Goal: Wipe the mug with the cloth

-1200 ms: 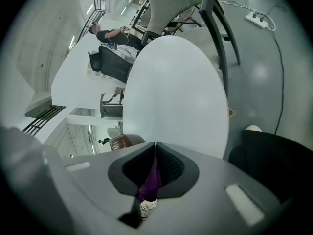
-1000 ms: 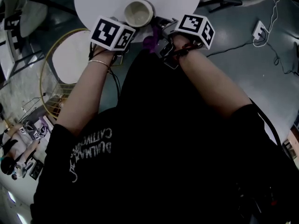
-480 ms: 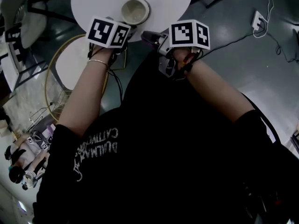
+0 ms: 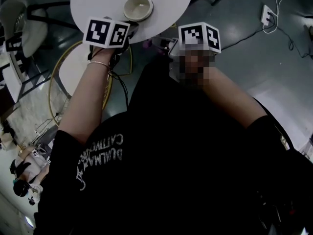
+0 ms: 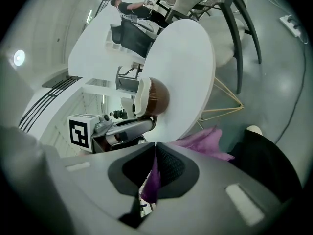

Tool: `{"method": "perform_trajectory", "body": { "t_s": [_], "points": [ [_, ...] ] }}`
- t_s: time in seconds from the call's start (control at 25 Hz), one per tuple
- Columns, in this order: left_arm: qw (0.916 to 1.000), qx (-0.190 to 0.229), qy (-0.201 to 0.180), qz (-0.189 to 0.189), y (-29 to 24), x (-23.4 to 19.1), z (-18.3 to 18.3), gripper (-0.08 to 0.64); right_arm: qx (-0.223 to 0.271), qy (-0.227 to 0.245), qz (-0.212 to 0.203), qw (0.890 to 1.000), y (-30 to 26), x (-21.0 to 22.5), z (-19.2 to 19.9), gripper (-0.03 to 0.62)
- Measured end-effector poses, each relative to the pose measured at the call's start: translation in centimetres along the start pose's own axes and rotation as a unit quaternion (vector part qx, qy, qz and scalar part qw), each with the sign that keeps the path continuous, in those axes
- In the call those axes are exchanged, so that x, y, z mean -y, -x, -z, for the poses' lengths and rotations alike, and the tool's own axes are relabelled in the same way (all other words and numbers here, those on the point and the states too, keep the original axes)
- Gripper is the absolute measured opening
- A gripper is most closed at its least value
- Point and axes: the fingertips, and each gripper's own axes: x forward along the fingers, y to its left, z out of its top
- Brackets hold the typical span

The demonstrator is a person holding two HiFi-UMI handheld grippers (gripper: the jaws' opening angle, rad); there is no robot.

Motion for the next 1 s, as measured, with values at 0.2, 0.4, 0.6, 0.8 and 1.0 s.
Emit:
{"method": "perform_trajectory", "body": {
  "t_s": [0.2, 0.4, 0.6, 0.8, 1.0],
  "points": [
    [1.0, 0.004, 0.001, 0.0, 0.6, -0.9, -0.2, 0.071, 0.007, -0.001, -0.001, 1.0, 0.2, -0.7, -0.5, 0.017],
    [0.9992, 0.04, -0.005, 0.002, 1.7, -1.7, 0.4, 0.072, 0.028, -0.008, -0.002, 1.0, 0.7, -1.3, -1.0, 0.017],
    [0.9959, 0.09, -0.014, -0.001, 2.2, -1.3, 2.0, 0.075, 0.053, 0.003, -0.015, 0.998, 2.4, -2.4, -2.0, 0.017],
    [0.9937, 0.112, 0.012, -0.005, 0.5, 1.2, 0.6, 0.117, 0.074, 0.01, -0.042, 0.996, 7.7, -1.6, -6.6, 0.017],
    [0.9911, 0.12, 0.058, -0.001, 1.7, 1.3, 3.1, 0.168, 0.082, 0.005, -0.059, 0.995, 9.5, -2.3, -8.2, 0.017]
  ]
}}
